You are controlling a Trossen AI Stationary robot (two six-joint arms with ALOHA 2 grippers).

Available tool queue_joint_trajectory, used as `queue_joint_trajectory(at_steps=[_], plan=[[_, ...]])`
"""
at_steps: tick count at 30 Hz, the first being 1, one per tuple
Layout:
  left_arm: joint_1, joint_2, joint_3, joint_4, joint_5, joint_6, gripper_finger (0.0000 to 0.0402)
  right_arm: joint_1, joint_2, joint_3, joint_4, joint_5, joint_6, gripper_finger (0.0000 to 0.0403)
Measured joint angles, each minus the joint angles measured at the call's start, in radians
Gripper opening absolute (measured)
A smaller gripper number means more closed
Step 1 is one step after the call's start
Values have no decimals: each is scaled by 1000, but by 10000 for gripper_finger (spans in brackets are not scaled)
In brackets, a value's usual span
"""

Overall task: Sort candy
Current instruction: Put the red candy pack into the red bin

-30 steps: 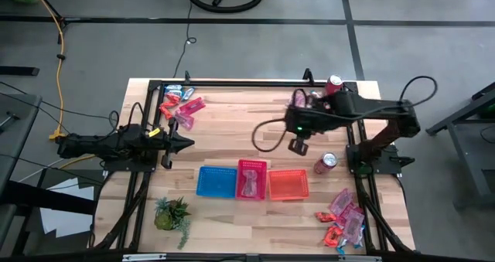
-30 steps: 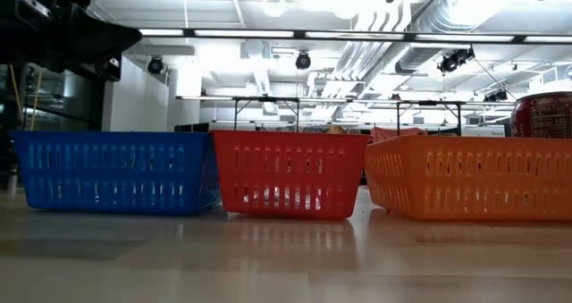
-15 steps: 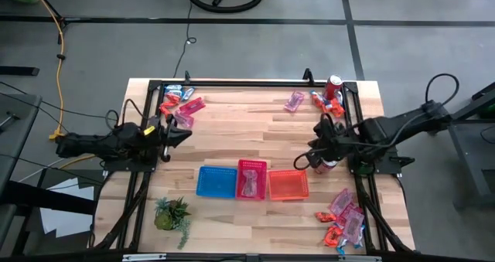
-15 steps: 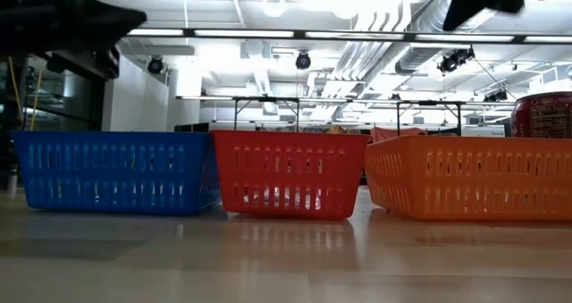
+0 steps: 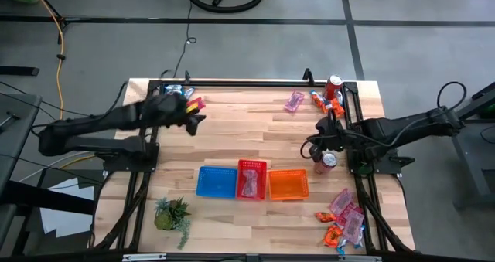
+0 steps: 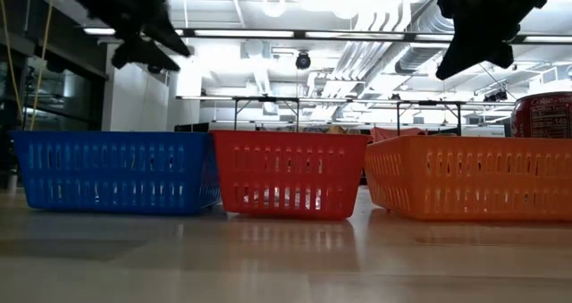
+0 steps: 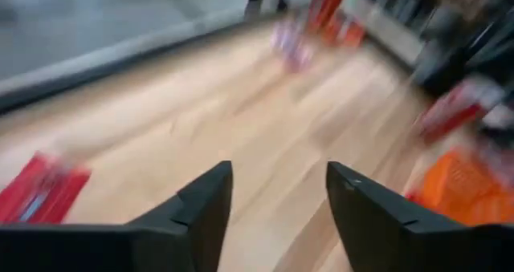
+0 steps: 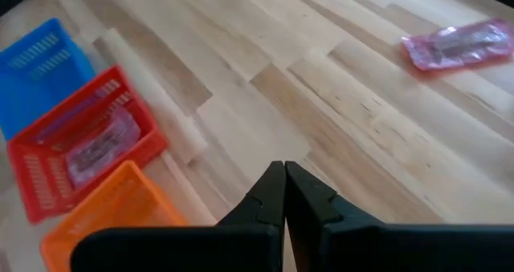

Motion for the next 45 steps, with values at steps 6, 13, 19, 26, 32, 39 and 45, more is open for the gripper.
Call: queue_joint_trajectory(at_steps=[6,13,19,26,32,39,45], plan=[[213,364,253,-502,187,163,224,-28,-72,-63,36,-47,-126,0],[325,636,322,-640,187,461,225,-34,-95,-114,111,-76,-128,0],[356,808,362,-613,63,715,225,-34,-85,-136,247,-74,-123,0],[357,917,366,-580,33,940,225,-34,-79,-147,331,-30,-100,0],[367,980,366,-550,-19,1029,225,-34,-79,-147,332,-15,-51,0],[382,1036,365,-552,-33,1052,206,-34,-79,-147,332,-15,-19,0],[378,1038,365,-574,-34,1050,74,-34,-79,-147,332,-15,-24,0]])
